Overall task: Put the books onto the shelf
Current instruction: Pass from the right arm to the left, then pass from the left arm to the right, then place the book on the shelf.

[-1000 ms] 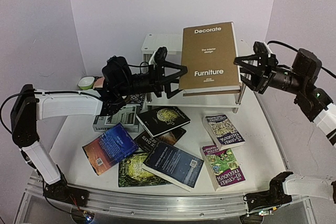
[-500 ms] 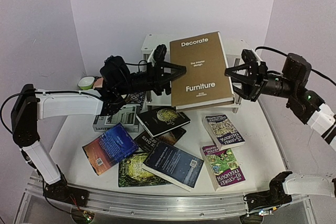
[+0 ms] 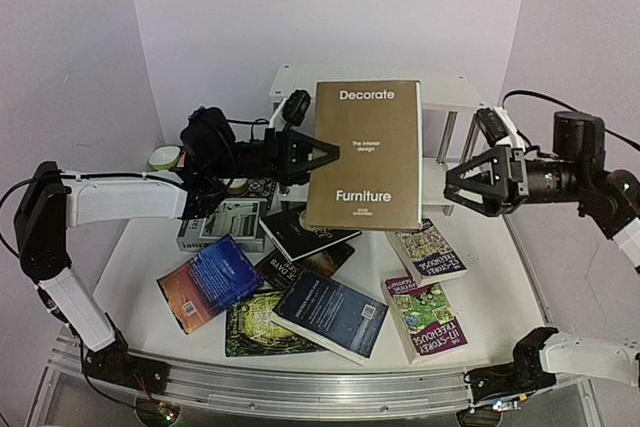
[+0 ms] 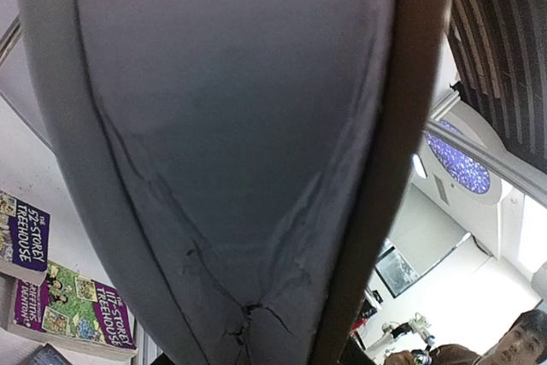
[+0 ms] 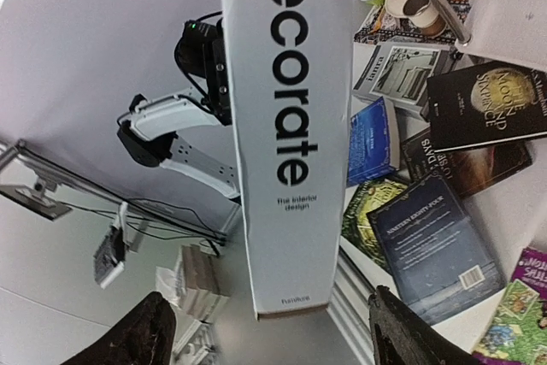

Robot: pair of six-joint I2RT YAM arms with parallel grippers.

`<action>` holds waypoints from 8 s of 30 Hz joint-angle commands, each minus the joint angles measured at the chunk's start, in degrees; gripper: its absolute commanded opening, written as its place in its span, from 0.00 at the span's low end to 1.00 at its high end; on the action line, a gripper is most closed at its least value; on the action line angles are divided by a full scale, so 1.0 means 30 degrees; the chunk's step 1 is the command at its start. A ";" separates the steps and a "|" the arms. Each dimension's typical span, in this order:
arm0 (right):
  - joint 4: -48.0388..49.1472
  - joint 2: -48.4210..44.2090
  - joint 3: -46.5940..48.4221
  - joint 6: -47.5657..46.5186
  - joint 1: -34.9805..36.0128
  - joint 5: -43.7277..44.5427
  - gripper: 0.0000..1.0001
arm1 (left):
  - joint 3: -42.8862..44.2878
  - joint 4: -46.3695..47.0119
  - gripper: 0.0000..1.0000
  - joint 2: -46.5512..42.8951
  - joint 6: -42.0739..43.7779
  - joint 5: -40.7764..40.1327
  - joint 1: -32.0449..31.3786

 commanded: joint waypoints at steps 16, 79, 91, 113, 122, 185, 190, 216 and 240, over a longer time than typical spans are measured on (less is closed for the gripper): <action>-0.1899 -0.1295 0.0572 -0.7029 0.0448 0.2173 0.88 | 0.0848 0.1286 0.31 -0.1400 0.1645 0.2015 0.0003; -0.2001 0.0724 -0.0303 -0.9547 0.3647 1.7413 0.19 | -0.2223 -1.2708 0.84 -0.8289 1.2161 -0.6028 0.1556; -0.2382 0.0594 0.0387 -1.1594 0.3665 2.0661 0.20 | -0.3347 -1.5551 0.82 -1.1561 1.4084 -0.8673 0.1556; 0.3184 -0.0190 -0.4576 -1.2828 0.3663 2.2815 0.22 | -0.3208 -1.7578 0.82 -1.2190 1.4928 -0.9144 0.1558; 1.3639 0.0013 -1.0427 -1.4941 0.3654 2.4507 0.21 | -0.3481 -1.7745 0.82 -1.2336 1.4792 -0.9280 0.1556; 2.7530 1.7315 -0.4375 -1.3294 -0.2703 2.1205 0.22 | -0.0990 -2.1619 0.82 -1.1036 1.6008 -1.1135 0.1556; 2.7647 1.8900 -0.2883 -1.3264 -0.3416 2.0805 0.22 | -0.0875 -2.1854 0.82 -1.0883 1.6094 -1.1267 0.1556; 2.6329 2.1043 -0.0376 -1.3569 -0.4820 2.0517 0.50 | -0.1299 -2.1949 0.87 -1.1083 1.6272 -1.1209 0.1559; 2.6287 1.6282 -0.5800 -1.2226 -0.4820 2.0231 0.92 | -0.1762 -2.1949 0.89 -1.1431 1.5943 -1.0900 0.1554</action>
